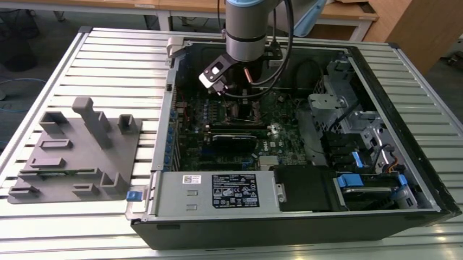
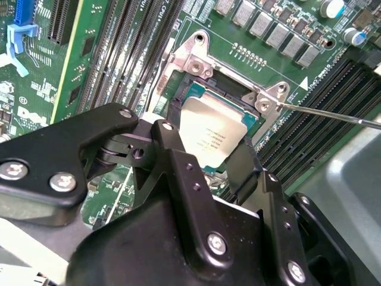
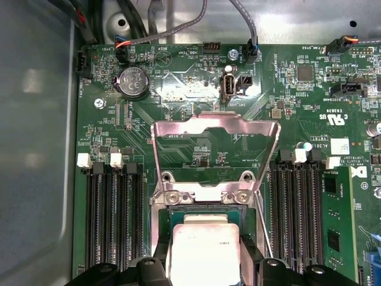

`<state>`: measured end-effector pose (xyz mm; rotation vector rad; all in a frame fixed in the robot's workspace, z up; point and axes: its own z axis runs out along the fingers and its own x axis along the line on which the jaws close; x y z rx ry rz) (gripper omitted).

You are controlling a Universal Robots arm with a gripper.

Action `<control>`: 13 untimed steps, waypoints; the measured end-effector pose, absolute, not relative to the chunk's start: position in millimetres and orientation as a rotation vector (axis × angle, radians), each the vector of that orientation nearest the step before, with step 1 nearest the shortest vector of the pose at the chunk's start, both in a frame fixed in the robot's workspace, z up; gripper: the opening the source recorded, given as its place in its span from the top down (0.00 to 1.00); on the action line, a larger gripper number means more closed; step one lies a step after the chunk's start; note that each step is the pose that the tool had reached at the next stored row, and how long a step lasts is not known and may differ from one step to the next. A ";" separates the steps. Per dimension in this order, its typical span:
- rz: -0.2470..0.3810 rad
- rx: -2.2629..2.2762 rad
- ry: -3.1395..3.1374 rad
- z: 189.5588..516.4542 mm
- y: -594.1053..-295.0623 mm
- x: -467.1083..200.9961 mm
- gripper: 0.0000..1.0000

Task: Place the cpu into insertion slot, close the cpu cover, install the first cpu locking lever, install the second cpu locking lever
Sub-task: 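Place the cpu into insertion slot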

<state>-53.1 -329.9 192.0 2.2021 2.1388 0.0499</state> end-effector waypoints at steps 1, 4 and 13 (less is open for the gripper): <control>0.051 2.202 2.138 192.1 -329.9 -53.2 0.46; 0.054 2.200 2.138 192.1 -330.0 -53.3 0.46; 0.055 2.198 2.139 192.0 -331.1 -53.3 0.46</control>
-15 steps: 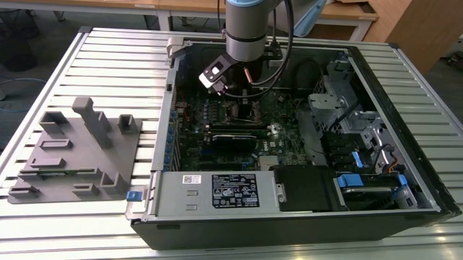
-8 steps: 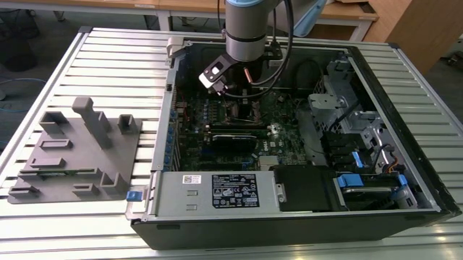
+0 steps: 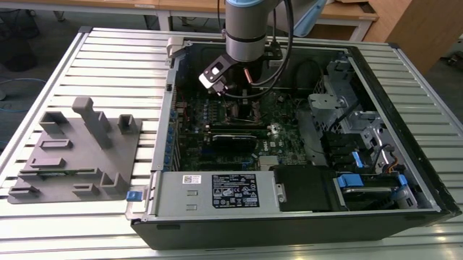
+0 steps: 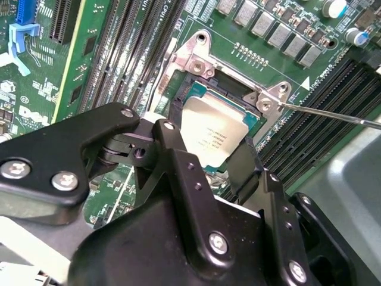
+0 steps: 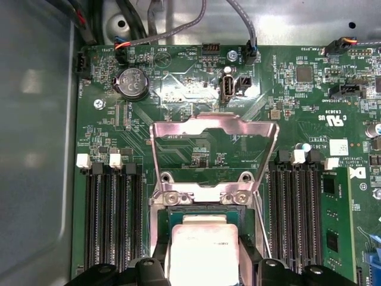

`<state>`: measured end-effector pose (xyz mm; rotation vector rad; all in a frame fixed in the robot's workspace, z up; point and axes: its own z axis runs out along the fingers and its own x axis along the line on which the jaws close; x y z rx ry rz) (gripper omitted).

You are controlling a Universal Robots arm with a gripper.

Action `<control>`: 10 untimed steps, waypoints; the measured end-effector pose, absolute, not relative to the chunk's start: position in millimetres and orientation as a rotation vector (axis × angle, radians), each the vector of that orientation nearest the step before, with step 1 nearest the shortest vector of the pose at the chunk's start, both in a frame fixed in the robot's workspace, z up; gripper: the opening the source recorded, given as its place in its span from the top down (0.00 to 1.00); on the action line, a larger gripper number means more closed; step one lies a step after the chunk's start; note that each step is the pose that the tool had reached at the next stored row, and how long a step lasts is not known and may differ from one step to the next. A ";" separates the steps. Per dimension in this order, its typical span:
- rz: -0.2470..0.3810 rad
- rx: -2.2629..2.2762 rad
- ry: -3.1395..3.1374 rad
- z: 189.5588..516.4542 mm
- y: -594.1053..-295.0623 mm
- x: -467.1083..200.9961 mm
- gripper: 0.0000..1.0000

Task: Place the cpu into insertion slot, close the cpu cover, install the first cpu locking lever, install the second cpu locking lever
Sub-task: 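Place the cpu into insertion slot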

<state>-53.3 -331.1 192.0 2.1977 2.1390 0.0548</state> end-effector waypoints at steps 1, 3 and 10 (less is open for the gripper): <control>0.055 2.198 2.139 192.0 -331.3 -53.3 0.46; 0.055 2.197 2.139 192.0 -331.4 -53.3 0.46; 0.055 2.192 2.144 192.0 -332.3 -53.3 0.46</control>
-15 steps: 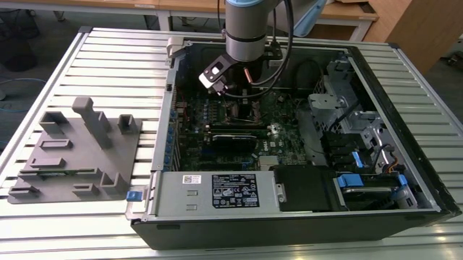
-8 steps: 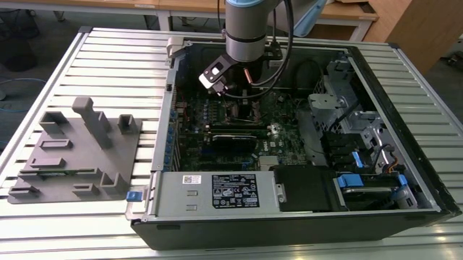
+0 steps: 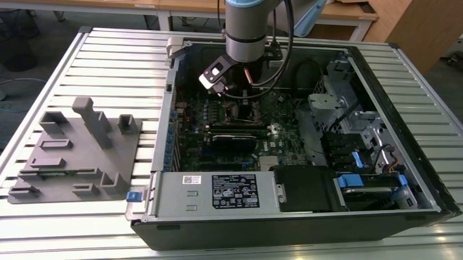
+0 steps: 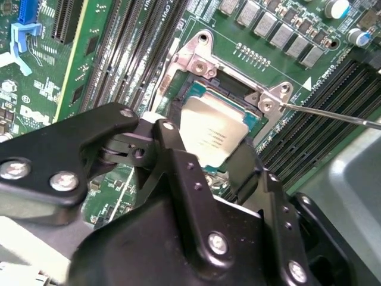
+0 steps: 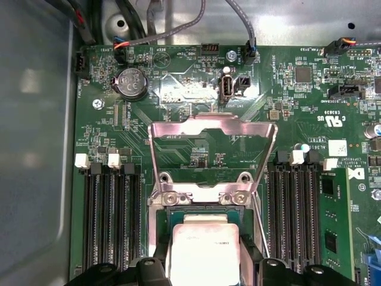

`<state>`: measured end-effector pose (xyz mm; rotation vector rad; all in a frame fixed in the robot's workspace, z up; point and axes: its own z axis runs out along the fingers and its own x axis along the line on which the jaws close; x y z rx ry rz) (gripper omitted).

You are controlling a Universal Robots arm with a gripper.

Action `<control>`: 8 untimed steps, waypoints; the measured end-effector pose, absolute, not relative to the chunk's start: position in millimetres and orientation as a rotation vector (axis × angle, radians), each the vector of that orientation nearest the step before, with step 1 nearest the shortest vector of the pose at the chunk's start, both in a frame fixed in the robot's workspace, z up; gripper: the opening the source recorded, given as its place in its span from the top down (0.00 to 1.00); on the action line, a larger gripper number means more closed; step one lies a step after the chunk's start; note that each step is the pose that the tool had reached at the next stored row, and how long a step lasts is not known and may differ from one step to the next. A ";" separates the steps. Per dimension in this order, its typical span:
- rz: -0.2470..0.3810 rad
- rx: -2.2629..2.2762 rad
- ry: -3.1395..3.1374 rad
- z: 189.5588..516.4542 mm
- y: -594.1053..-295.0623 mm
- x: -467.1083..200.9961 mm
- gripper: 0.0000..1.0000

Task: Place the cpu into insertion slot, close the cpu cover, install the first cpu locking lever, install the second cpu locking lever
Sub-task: 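Place the cpu into insertion slot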

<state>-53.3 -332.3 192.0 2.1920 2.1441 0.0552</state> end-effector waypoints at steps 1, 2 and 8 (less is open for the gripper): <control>0.056 2.191 2.145 191.9 -332.5 -53.3 0.46; 0.056 2.190 2.146 191.9 -332.6 -53.3 0.46; 0.056 2.189 2.147 191.6 -332.8 -53.6 0.46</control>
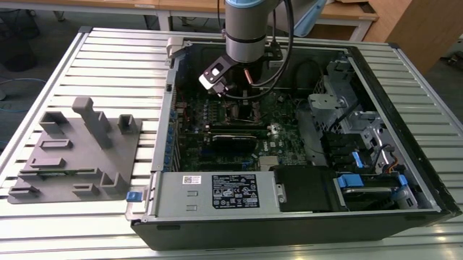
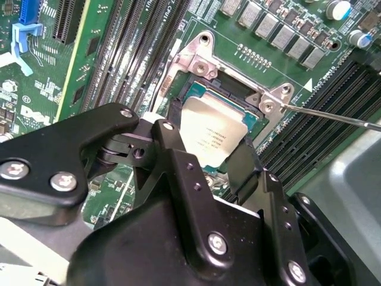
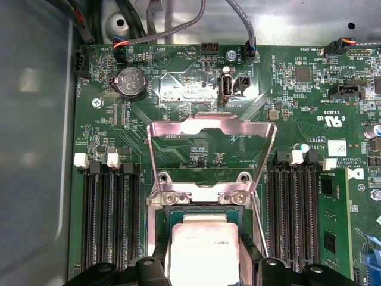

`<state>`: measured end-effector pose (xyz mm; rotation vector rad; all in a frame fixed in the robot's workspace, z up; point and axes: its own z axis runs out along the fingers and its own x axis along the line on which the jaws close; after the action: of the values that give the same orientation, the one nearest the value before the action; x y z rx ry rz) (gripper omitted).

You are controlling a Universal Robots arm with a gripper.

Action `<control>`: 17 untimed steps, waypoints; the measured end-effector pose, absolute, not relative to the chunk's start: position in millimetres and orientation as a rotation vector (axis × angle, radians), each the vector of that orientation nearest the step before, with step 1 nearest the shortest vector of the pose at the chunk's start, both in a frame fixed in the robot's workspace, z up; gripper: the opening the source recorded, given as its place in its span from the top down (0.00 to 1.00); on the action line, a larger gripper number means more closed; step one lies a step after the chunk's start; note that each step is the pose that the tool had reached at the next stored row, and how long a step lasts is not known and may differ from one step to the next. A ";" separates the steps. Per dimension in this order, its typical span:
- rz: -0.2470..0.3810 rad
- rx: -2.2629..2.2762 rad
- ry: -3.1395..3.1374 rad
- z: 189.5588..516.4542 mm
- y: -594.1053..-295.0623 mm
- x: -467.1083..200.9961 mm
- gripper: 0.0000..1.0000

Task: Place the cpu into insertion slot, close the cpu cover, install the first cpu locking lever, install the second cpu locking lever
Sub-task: 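Place the cpu into insertion slot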

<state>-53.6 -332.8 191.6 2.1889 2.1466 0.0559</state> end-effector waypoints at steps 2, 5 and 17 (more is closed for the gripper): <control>0.056 2.189 2.147 191.4 -332.7 -54.0 0.46; 0.056 2.189 2.147 190.8 -332.8 -55.3 0.46; 0.056 2.189 2.147 190.2 -332.7 -56.4 0.46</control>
<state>-56.4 -332.7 190.2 2.1891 2.1466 0.0562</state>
